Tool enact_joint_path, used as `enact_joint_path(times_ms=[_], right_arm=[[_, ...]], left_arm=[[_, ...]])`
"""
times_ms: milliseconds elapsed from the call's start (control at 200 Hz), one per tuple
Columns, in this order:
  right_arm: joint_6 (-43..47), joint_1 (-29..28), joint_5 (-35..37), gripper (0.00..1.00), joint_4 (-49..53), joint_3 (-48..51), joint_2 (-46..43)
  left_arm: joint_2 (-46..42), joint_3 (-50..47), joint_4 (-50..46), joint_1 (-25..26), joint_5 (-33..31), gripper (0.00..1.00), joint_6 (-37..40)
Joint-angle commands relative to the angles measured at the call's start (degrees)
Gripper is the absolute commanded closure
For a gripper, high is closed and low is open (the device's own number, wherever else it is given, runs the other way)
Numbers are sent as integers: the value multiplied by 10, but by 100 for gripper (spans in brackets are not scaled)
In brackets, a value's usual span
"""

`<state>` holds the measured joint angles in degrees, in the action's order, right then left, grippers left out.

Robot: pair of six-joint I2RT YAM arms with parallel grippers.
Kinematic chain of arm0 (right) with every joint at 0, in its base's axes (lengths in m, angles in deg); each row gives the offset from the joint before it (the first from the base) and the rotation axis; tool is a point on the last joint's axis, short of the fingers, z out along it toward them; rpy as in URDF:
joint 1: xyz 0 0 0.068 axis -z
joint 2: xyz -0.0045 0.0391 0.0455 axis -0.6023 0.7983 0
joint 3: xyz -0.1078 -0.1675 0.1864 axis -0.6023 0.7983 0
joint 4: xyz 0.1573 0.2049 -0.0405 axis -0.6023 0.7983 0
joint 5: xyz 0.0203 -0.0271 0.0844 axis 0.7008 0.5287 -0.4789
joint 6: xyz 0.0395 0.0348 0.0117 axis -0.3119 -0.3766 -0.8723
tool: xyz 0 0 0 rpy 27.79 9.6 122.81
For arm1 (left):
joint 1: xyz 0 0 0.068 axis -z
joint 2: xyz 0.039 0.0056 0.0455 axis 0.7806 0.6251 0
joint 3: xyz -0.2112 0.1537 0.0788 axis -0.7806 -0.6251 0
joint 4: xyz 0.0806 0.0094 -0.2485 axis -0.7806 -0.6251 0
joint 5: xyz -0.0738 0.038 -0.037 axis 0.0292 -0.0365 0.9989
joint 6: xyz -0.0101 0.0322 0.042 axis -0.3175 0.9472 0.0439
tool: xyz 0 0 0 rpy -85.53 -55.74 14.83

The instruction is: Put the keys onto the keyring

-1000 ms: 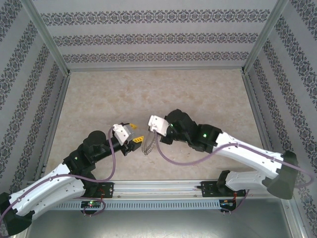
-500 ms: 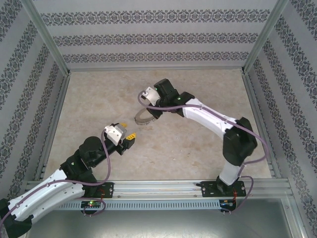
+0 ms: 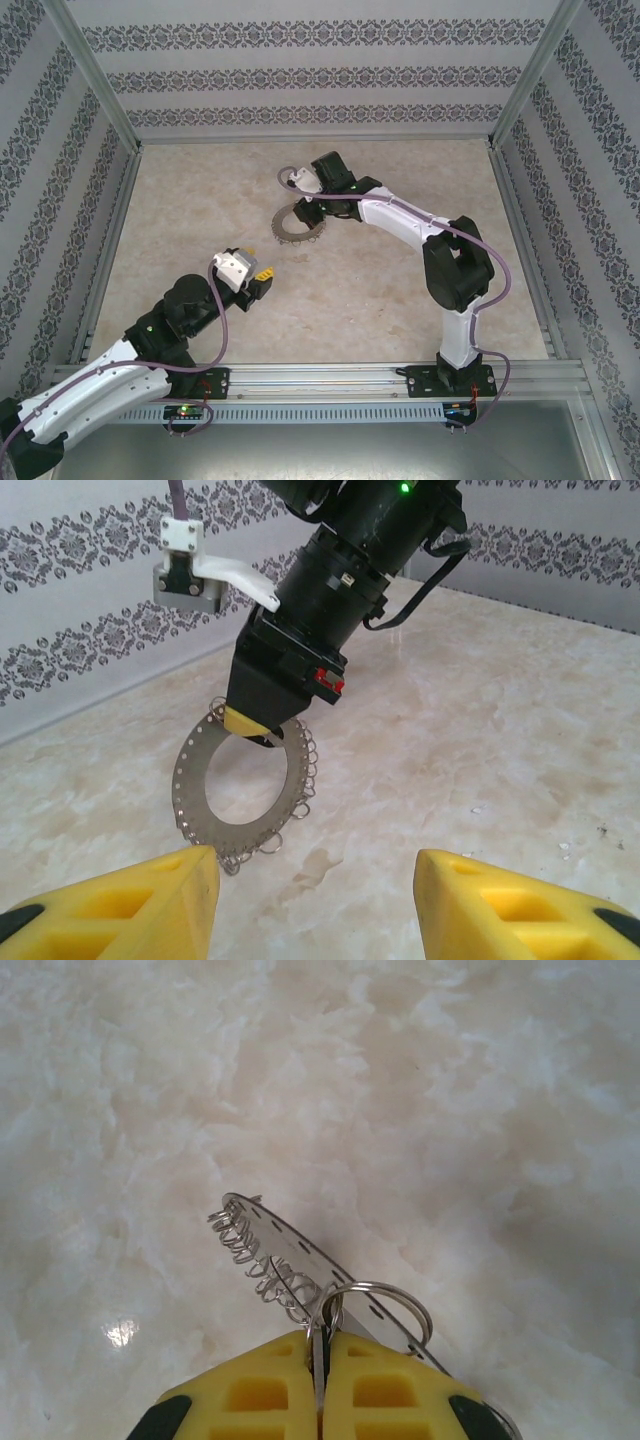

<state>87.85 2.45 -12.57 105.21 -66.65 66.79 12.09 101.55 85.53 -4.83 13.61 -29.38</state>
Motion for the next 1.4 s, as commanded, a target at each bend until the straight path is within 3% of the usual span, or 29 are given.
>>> enact_joint_path(times_ms=[0, 555, 934, 1164, 1394], right_arm=[[-25, 8, -27, 100, 3, 26, 11], [-114, 12, -68, 96, -83, 249, -106], [-196, -29, -72, 95, -151, 399, -185], [-229, -46, -67, 81, -170, 446, -199], [-237, -53, -27, 64, -146, 463, -274]], left_arm=[[5, -5, 21, -2, -9, 45, 10], [8, -8, 28, -2, -5, 45, 15], [5, -9, 32, -2, 0, 45, 17], [-5, -9, 25, -2, 4, 45, 15], [-4, -5, 16, -2, 6, 44, 6]])
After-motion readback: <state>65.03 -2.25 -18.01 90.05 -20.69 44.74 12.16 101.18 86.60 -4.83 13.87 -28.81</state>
